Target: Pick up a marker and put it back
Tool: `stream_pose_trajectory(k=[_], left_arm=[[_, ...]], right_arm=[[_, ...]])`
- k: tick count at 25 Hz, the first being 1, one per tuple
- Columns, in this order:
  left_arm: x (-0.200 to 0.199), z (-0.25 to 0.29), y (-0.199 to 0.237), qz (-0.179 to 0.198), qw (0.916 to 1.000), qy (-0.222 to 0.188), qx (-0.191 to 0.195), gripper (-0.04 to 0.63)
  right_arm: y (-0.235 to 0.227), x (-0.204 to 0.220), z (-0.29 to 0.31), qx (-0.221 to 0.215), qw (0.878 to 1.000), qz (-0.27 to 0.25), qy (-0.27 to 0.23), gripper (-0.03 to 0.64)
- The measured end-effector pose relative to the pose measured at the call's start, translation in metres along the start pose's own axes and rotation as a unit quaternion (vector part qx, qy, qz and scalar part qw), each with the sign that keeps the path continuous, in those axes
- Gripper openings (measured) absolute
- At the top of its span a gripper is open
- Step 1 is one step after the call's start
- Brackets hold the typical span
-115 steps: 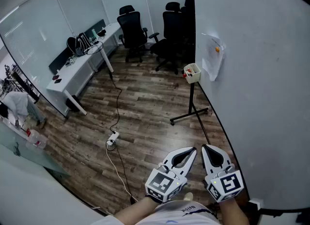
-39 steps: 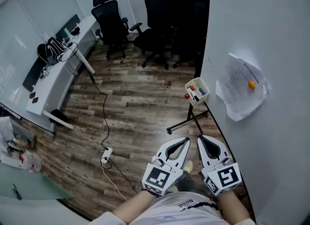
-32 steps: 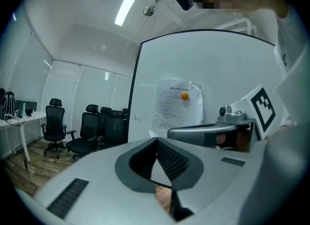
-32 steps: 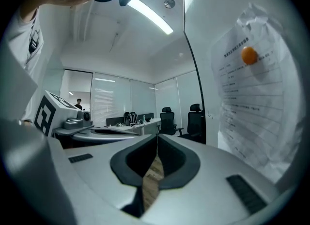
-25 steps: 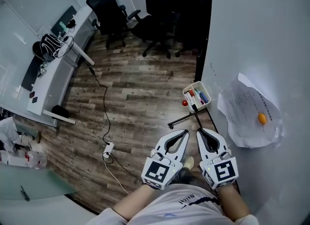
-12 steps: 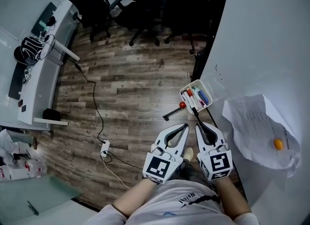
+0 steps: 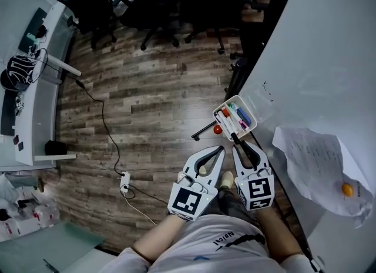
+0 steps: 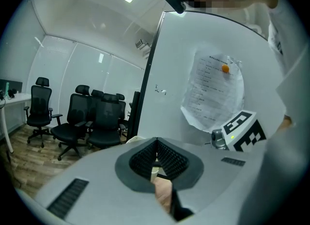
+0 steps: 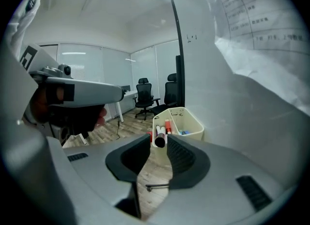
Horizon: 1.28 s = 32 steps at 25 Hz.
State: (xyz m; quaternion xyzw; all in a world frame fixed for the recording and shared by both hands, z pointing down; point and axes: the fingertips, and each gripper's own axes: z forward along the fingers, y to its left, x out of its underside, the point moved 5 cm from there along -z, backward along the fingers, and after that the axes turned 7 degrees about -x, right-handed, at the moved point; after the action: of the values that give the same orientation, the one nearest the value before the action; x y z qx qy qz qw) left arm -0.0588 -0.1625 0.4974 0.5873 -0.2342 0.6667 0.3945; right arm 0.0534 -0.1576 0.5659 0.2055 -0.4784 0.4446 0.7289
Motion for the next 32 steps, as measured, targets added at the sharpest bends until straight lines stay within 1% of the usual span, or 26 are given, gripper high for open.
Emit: stream_pose_trajectory(k=[11,16,18,22,27,32], left_arm=[[0.008,0.012,0.015,-0.005,0.9998,0.014,0.014,0.012],[0.015,0.013,0.019,-0.016,0.9991,0.036,0.016,0.012],[0.014,0.015,0.019,-0.010,0.9994,0.028,0.016,0.012],[0.014,0.014,0.017,-0.010,0.9995,0.026,0.015,0.012],[0.009,0.009,0.017,-0.007,0.9997,0.024,0.010,0.012],[0.001,0.004,0.010,0.000,0.9999,0.012,0.005,0.012]], right_arm=[[-0.002,0.004,0.018,0.030,0.999,-0.006,0.014,0.106],[0.000,0.003,0.019,0.050,0.998,-0.031,0.022,0.101],[0.000,0.005,0.019,0.054,0.997,-0.042,0.028,0.077],[0.000,0.008,0.019,0.051,0.997,-0.046,0.034,0.074],[0.001,-0.004,0.012,0.046,0.998,-0.036,0.017,0.073],[0.003,-0.017,-0.002,0.040,0.999,-0.037,-0.001,0.072]])
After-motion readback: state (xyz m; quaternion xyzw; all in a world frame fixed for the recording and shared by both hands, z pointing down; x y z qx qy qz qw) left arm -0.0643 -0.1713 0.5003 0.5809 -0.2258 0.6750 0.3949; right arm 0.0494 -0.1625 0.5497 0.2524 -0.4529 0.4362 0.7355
